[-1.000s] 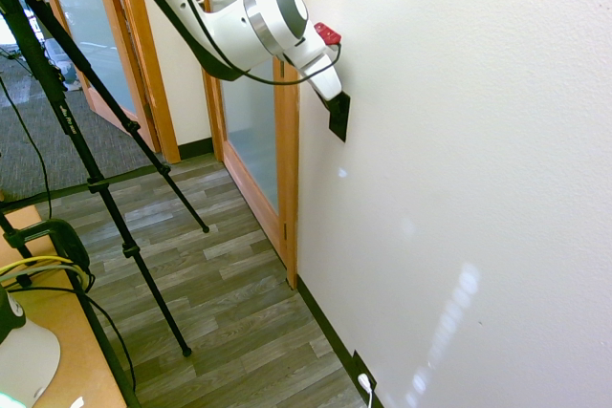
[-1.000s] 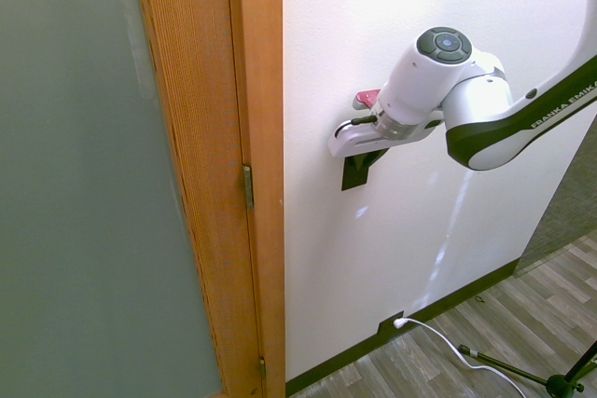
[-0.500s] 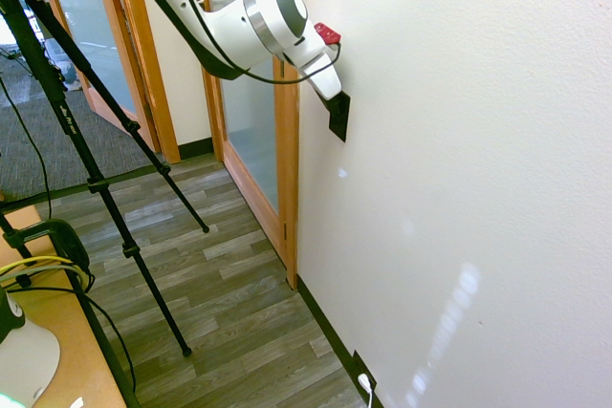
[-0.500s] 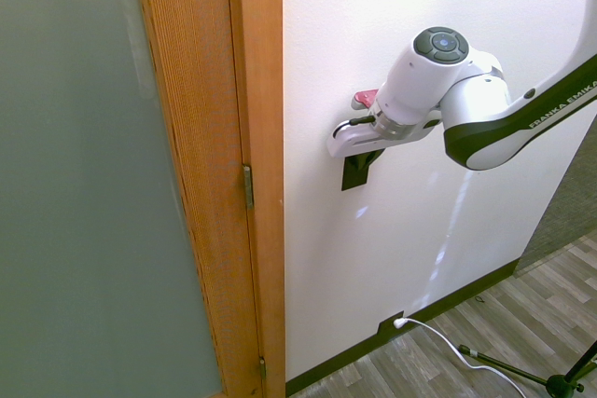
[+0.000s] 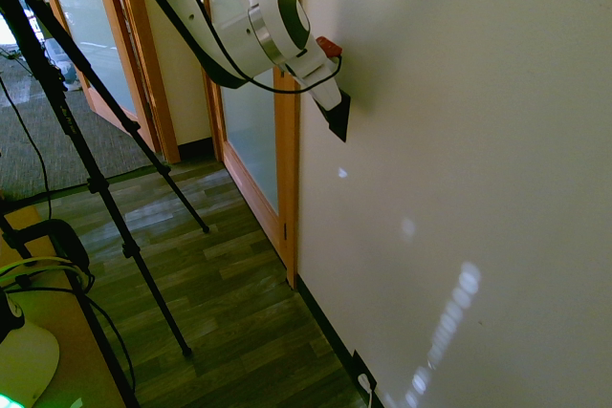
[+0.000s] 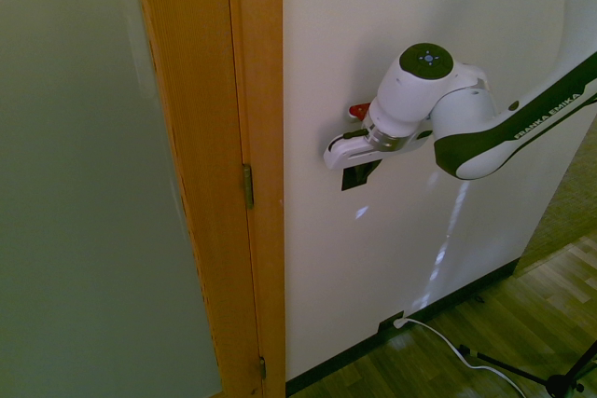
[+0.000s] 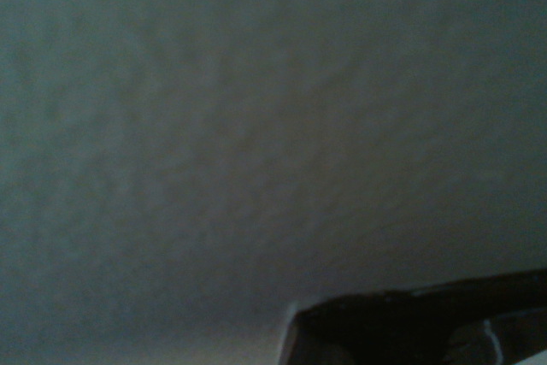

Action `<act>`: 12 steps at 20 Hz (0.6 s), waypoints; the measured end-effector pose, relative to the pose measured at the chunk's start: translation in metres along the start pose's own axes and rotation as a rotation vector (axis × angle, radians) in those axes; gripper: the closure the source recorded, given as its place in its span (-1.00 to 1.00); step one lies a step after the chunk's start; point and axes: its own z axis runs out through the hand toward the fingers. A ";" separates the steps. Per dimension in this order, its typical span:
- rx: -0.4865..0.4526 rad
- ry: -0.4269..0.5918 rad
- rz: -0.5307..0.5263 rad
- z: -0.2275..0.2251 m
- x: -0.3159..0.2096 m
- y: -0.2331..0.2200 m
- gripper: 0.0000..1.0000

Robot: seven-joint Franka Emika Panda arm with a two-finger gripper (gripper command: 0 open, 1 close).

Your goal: Turn off the light

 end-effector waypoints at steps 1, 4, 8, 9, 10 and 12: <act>0.004 -0.002 0.001 0.000 0.000 0.000 -1.00; 0.014 -0.007 0.002 0.000 0.001 0.002 -1.00; 0.032 -0.014 0.004 0.000 0.001 0.006 -1.00; 0.033 -0.014 0.003 0.000 0.001 0.006 -1.00; 0.033 -0.013 0.002 0.000 0.001 0.006 -1.00; 0.034 -0.012 -0.002 0.000 0.001 0.006 -1.00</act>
